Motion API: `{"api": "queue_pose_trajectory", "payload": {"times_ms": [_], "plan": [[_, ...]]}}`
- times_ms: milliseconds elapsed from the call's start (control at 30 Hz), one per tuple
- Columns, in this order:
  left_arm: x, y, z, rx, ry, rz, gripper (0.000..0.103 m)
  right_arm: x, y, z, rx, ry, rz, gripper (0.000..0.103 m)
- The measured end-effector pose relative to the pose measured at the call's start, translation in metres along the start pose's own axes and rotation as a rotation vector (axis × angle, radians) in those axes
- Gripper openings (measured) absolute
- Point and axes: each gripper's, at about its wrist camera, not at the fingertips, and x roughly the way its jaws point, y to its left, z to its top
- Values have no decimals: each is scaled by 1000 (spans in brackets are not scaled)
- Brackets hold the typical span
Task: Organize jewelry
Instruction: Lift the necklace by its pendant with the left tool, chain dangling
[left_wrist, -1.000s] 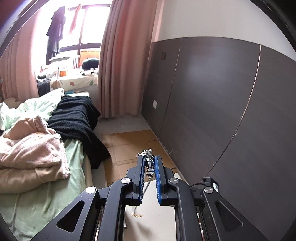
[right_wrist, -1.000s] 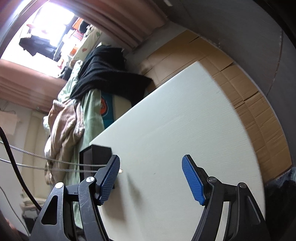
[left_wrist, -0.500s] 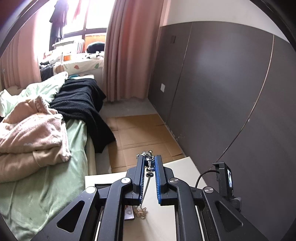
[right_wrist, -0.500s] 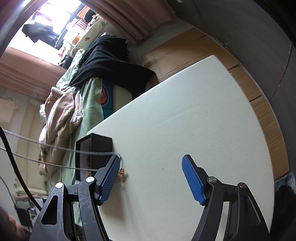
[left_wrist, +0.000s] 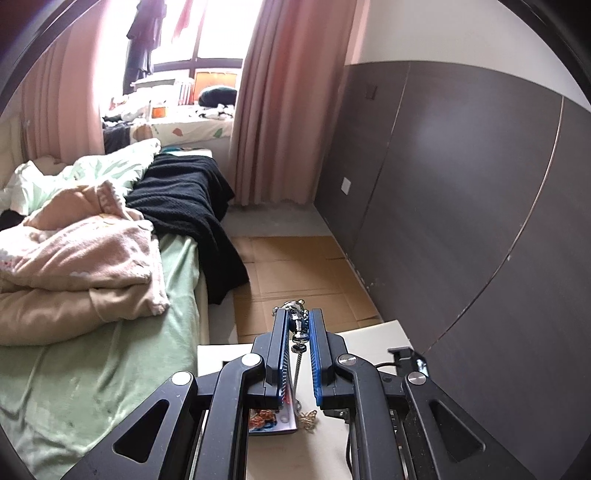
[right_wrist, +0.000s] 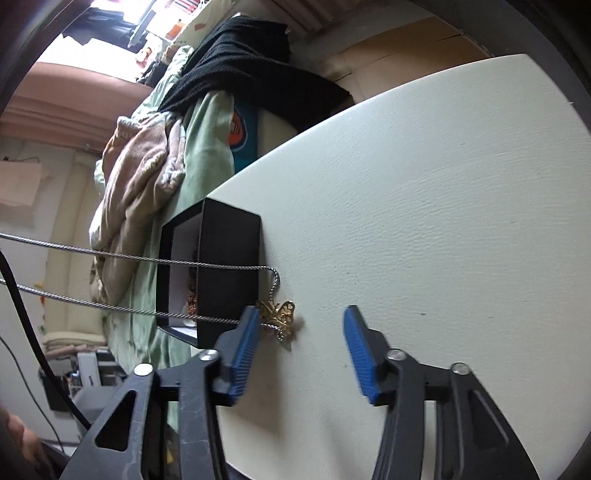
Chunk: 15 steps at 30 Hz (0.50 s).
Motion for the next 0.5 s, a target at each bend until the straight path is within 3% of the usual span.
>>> {"api": "queue_pose_trajectory", "payload": {"times_ms": [333,400,467,500], "plan": [[-9,11,-6,-14,2,5,11,29,14,1,-29,36,10,40],[-11,12,-5,-16,0,9,11,33,14,2,-23,45,29,32],[-13,13,-4,-17,-2,13,11,41,12,2,-1,71,48,16],[-14,14,-4,-19,-4,15,11,43,11,1,2,70,51,16]]}}
